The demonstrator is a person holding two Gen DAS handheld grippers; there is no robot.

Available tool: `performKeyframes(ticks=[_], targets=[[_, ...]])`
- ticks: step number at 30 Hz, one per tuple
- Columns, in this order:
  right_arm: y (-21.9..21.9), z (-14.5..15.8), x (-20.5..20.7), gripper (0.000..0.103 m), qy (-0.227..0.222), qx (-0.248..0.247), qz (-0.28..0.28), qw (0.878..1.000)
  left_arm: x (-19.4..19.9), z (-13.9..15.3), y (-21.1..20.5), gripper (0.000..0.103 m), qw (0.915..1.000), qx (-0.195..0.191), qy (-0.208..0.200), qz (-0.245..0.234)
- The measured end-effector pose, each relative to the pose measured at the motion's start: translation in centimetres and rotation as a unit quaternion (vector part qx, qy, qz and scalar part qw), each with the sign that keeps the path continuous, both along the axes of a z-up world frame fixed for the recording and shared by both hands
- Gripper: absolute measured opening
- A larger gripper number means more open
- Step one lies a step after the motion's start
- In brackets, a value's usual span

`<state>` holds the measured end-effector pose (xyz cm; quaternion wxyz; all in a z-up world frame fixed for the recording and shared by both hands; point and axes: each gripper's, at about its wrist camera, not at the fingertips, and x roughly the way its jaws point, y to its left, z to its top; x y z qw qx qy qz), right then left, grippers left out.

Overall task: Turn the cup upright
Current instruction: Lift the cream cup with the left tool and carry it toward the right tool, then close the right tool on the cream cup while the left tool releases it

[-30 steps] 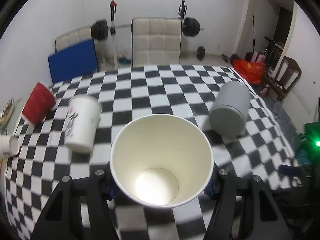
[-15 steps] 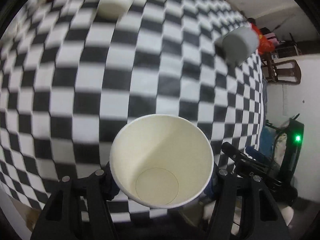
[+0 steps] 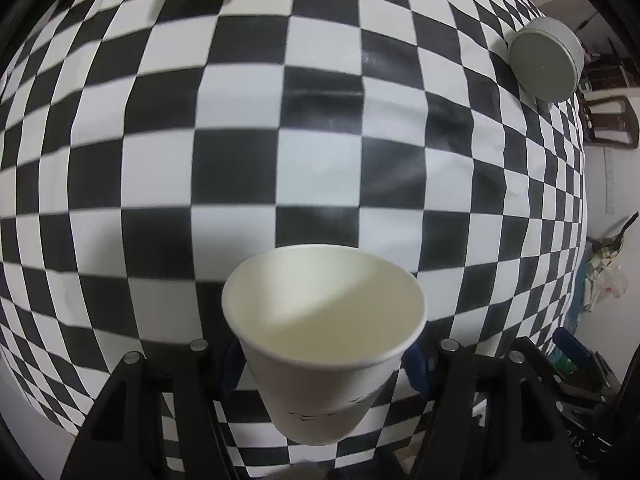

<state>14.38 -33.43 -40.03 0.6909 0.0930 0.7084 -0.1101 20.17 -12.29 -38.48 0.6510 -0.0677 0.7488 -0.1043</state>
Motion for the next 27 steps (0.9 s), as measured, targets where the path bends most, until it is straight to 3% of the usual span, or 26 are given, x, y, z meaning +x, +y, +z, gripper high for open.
performKeyframes(ticks=[7,18,24,27], targets=[[0.5,0.3,2.1,0.103,0.001,-0.007,0.000,1.000,0.0,0.7,-1.4,0.069,0.9998,0.016,-0.005,-0.007],[1.4,1.0,3.5,0.103,-0.006,0.008,-0.005,1.000,-0.8,3.2,-1.9,0.077,0.9994,0.004,-0.033,0.000],[4.3,2.4,4.4,0.103,-0.018,0.016,-0.011,1.000,-1.1,7.9,-0.6,0.082,0.9975,-0.005,-0.070,-0.007],[5.8,3.8,4.0,0.103,-0.025,0.026,-0.012,0.999,-1.4,10.5,0.1,0.083,0.9941,-0.004,-0.107,-0.012]])
